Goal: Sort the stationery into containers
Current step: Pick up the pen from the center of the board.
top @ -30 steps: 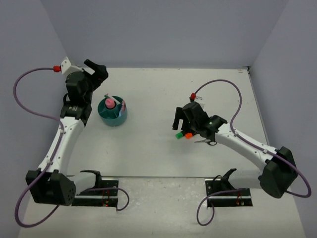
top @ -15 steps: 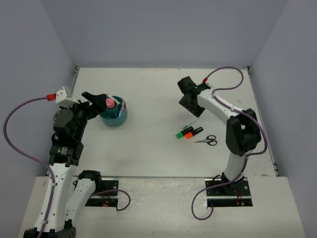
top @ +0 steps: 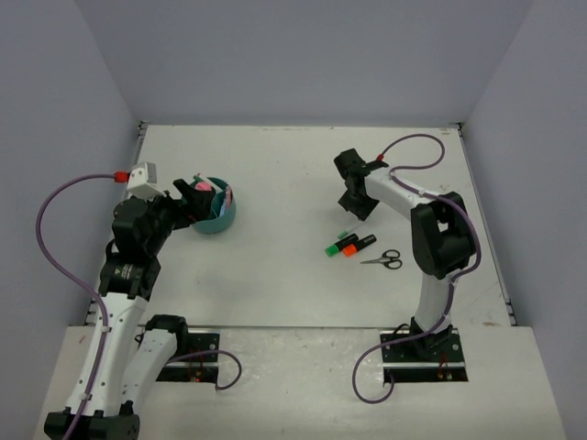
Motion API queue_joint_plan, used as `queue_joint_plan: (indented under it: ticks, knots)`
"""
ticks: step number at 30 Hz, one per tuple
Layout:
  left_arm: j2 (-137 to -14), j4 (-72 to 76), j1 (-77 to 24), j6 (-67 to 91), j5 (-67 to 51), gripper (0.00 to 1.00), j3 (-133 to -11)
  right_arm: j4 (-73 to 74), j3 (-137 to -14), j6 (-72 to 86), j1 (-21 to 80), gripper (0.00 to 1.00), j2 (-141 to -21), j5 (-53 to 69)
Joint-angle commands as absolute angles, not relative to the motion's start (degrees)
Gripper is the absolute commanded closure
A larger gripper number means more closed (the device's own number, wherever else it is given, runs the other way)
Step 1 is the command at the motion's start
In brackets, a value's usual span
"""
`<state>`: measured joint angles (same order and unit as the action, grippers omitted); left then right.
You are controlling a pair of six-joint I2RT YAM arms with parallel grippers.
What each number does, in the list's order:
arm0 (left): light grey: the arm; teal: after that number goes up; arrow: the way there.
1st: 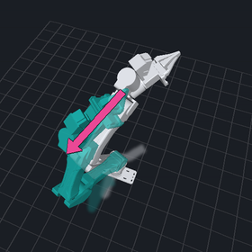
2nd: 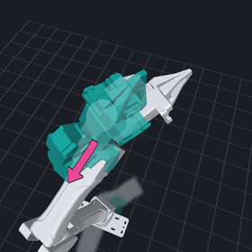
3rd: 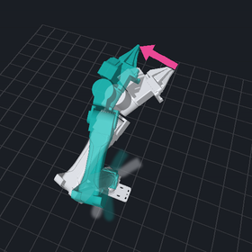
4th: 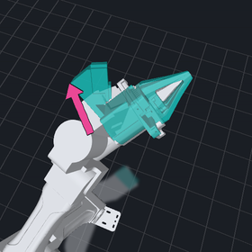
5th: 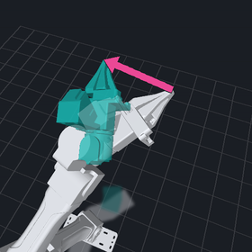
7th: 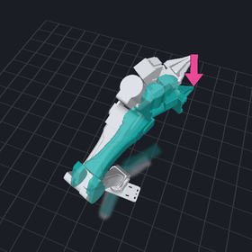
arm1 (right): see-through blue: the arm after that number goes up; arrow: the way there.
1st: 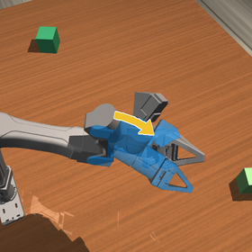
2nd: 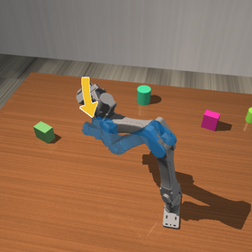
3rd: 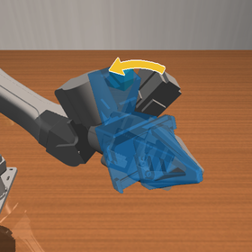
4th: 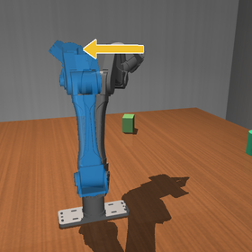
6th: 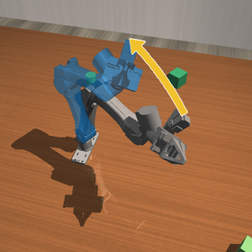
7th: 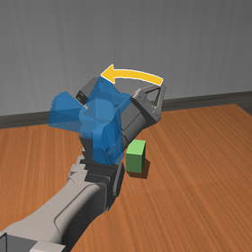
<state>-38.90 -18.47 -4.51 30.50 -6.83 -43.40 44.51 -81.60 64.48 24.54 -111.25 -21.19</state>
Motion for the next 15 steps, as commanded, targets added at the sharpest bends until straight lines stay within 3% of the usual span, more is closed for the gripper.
queue_joint_plan:
  ticks: [1,9,15]
  knots:
    - [-38.0,-17.4,-4.1,28.4,-9.0,0.00,-43.8,42.2,-79.9,65.8,24.2,0.51,-111.7,-20.6]
    - [-38.4,-16.6,-4.1,29.0,-10.1,0.00,-42.8,41.9,-76.3,68.4,24.1,0.53,-111.3,-20.9]
    - [-37.7,-17.8,-4.1,28.3,-9.0,0.00,-44.1,41.6,-75.8,68.0,23.6,0.64,-111.5,-19.5]
